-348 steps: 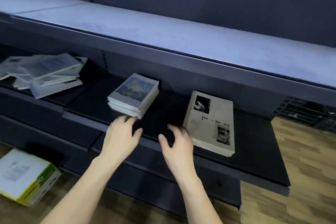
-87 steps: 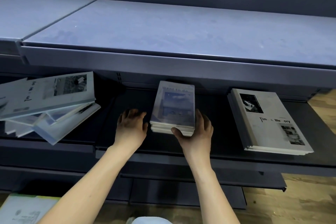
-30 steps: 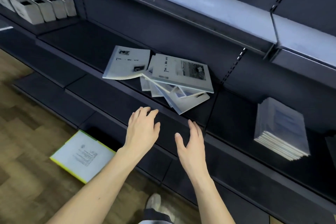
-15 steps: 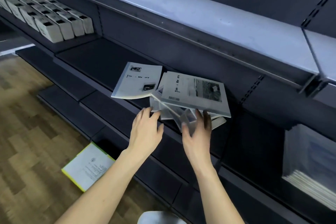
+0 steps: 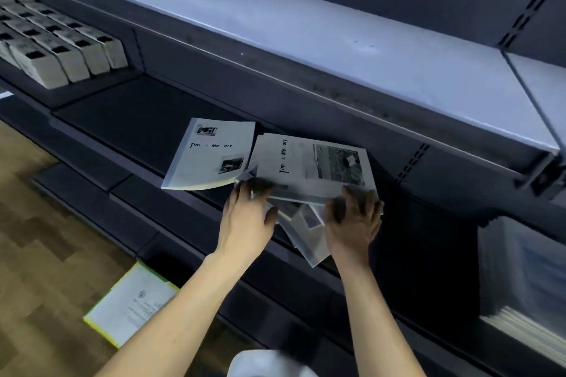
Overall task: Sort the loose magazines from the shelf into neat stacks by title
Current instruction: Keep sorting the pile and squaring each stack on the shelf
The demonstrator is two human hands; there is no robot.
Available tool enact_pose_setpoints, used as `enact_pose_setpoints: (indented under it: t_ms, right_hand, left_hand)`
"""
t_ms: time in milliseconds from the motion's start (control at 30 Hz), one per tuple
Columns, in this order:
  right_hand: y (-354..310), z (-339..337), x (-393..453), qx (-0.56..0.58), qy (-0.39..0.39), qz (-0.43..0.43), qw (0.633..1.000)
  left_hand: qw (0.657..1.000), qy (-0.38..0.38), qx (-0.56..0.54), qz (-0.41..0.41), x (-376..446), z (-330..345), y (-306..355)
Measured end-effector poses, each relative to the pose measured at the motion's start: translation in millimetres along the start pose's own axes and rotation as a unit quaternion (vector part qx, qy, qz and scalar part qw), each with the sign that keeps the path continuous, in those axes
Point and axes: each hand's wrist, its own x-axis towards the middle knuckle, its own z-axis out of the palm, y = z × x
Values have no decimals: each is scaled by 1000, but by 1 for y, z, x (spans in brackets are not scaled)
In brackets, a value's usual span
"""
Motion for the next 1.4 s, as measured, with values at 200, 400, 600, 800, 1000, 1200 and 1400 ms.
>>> enact_pose_setpoints:
  t_ms: [200, 400, 600, 800, 1000, 1200, 1400]
  right_hand:
    - [-13, 3, -3, -75, -33, 44, 996]
    - [-19, 10, -14, -123, -32, 59, 990]
    - [-6, -2, -1, -46, -14, 88, 995]
    - [-12, 3, 5, -103, -23, 122, 987]
    - [-27, -4, -20, -109, 60, 141, 982]
    - [-32, 3, -47, -136, 83, 115, 981]
    - [-36, 8, -68, 0, 86, 134, 987]
  left_hand:
    - [998, -45, 26, 35, 27, 1, -14]
    - [995, -76, 25, 52, 36, 0, -26]
    - [993, -91, 0, 75, 44, -4, -39]
    - [992, -98, 1, 83, 46, -13, -47]
    - [990, -114, 18, 79, 46, -16, -45]
    - [989, -129, 28, 72, 42, -15, -41]
    - [979, -154, 22, 130, 32, -13, -41]
